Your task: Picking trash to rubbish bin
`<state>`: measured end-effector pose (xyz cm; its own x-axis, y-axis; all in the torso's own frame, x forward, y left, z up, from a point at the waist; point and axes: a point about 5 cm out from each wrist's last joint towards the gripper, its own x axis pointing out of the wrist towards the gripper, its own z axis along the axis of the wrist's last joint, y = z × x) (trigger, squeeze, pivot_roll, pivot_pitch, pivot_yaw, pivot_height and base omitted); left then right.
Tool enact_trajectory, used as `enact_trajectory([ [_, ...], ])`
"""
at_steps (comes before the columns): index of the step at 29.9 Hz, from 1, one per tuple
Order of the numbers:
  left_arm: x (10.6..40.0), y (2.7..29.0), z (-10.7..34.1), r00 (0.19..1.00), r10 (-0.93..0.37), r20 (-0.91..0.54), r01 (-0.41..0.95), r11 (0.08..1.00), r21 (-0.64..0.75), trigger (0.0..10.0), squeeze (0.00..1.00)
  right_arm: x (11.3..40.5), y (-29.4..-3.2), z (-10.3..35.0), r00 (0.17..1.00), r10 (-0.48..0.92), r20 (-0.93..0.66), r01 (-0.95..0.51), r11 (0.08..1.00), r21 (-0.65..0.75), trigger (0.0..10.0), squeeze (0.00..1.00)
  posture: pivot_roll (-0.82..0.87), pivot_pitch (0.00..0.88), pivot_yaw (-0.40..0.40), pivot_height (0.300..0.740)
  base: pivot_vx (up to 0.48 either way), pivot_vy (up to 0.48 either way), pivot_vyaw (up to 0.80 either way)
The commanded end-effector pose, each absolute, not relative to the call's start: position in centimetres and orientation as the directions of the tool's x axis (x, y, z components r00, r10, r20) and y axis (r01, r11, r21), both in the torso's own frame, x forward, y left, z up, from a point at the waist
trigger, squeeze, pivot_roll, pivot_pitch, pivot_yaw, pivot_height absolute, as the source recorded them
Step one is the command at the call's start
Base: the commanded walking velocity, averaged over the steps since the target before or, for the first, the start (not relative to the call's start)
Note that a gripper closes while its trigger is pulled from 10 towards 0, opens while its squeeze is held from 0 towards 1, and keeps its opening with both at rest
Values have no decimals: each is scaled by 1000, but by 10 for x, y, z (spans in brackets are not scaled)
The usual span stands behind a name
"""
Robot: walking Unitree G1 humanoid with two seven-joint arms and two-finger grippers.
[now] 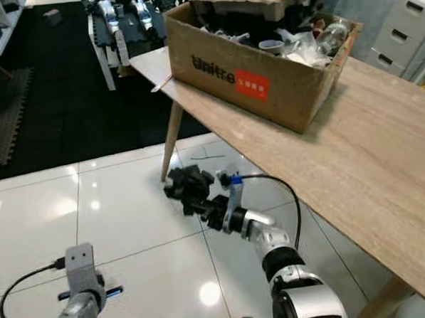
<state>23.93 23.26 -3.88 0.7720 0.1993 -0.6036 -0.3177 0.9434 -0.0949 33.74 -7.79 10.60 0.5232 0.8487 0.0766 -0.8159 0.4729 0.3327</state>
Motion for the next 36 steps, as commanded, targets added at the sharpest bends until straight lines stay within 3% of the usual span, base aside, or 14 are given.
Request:
enact_trajectory([
  [1, 245, 223, -36, 803, 153, -576, -296, 941, -163, 10000, 0, 347, -82, 133, 542, 823, 172, -826, 483, 291, 10000, 0, 98, 106, -28, 740, 0, 0, 0],
  [5, 274, 219, -10, 899, 83, -429, -217, 937, -275, 10000, 0, 362, -106, 196, 585, 720, 374, -810, 545, 219, 10000, 0, 95, 108, -27, 740, 0, 0, 0],
  [13, 311, 233, 42, 981, 87, -174, -141, 932, -332, 10000, 0, 370, -136, 227, 679, 616, 399, -708, 694, 133, 10000, 0, 93, 105, -33, 740, 264, 0, 0],
  [14, 322, 238, 61, 992, 90, -87, -114, 935, -336, 10000, 0, 370, -143, 234, 697, 589, 409, -685, 716, 135, 10000, 0, 93, 104, -34, 740, 337, 0, 0],
  [18, 331, 243, 80, 996, 94, -9, -91, 938, -333, 10000, 0, 369, -148, 237, 704, 576, 415, -673, 727, 133, 10000, 0, 92, 105, -34, 740, 340, 0, 0],
  [20, 345, 247, 116, 987, 87, 136, -38, 945, -326, 10000, 0, 365, -155, 249, 704, 553, 446, -663, 736, 135, 10000, 0, 89, 107, -35, 740, 353, 0, 0],
  [27, 355, 243, 150, 960, 64, 274, 26, 950, -311, 10000, 0, 357, -159, 275, 666, 542, 513, -675, 731, 104, 10000, 0, 81, 113, -34, 740, 367, 0, -343],
  [36, 357, 238, 165, 943, 35, 331, 71, 951, -302, 10000, 0, 349, -158, 288, 646, 552, 527, -676, 734, 61, 10000, 0, 74, 117, -35, 740, 372, 0, -800],
])
